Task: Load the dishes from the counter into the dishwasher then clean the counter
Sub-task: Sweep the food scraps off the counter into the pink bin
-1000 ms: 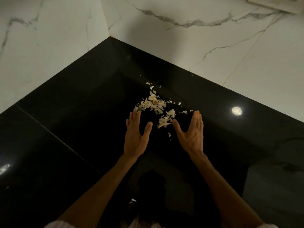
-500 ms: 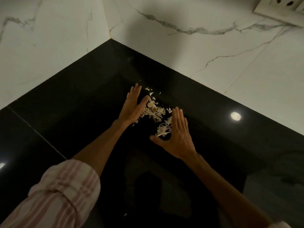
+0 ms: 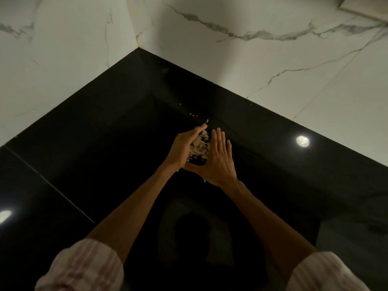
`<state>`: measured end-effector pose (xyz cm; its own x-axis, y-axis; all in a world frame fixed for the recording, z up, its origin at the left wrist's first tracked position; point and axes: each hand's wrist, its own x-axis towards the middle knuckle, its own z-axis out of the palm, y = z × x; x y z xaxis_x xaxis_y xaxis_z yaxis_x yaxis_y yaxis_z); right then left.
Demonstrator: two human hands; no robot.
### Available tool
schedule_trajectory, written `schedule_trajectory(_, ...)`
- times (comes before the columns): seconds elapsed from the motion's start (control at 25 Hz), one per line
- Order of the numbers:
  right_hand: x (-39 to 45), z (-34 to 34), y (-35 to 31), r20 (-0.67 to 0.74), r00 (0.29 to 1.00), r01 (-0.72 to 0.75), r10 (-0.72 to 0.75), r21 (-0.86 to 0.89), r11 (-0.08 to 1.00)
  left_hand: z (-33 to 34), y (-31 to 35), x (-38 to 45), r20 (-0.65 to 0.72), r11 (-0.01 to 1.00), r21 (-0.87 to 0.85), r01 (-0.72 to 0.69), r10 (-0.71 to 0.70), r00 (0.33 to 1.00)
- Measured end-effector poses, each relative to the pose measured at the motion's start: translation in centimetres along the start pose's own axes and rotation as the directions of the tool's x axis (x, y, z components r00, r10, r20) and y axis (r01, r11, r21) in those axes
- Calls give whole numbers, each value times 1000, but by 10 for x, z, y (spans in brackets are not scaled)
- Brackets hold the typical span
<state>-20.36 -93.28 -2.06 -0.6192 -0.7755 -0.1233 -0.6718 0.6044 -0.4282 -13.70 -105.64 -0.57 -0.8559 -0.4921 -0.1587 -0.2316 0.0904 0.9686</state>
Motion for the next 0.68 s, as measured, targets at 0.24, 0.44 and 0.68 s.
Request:
schedule_trajectory(0.24, 26, 7, -16, 27, 987, 161, -160, -26, 987, -29, -12, -61, -511, 952, -265, -155, -2, 860)
schedule_trajectory(0.44, 18, 9, 1, -107, 950, 310, -293, 204, 929, -5, -26, -85, -506, 947, -285, -147, -18, 862)
schedule_trajectory(0.68, 11, 3, 4, -239, 862, 468, -447, 37, 883, 3, -25, -99, -483, 915, -364, -171, -29, 875)
